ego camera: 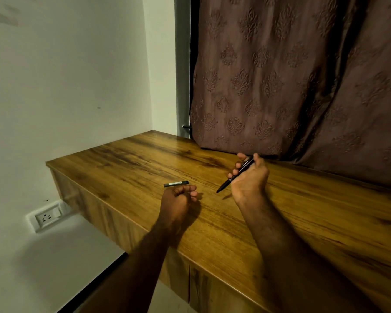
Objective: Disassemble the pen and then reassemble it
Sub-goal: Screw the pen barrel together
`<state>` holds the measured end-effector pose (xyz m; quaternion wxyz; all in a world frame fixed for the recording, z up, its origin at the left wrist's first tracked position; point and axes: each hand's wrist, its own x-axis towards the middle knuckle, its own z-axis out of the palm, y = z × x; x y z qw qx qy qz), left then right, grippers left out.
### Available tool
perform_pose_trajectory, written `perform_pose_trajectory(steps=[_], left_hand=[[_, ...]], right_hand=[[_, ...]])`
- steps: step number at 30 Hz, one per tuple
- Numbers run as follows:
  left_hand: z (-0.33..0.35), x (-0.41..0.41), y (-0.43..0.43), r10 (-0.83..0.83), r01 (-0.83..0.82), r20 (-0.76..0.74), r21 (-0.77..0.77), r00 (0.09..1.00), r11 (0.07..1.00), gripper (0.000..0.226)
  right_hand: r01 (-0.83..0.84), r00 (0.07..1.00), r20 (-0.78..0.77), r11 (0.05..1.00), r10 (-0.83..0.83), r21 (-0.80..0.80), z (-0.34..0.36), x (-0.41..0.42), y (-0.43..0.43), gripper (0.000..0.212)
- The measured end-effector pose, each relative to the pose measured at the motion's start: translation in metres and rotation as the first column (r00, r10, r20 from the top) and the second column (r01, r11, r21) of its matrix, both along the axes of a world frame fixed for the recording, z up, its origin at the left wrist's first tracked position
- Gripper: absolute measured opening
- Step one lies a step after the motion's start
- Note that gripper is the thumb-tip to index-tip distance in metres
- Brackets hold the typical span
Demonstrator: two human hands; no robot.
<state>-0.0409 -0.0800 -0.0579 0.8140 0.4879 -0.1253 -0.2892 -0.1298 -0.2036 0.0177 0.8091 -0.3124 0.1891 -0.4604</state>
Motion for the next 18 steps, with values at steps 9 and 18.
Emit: perform_pose_trajectory(steps=[9,18], left_hand=[[0.002,-0.003,0.006,0.005,-0.021,0.141,0.114,0.99,0.993,0.032],[0.007,-0.007,0.009,0.017,-0.054,0.237,0.151,0.971,0.987,0.041]], right_hand=[[-0.059,0.976,0.211,0.998,0.053,0.024,0.039,0.0,-0.013,0.042],[-0.092,0.961,0.261,0.996,0.089,0.0,0.044,0.007,-0.015,0.046]])
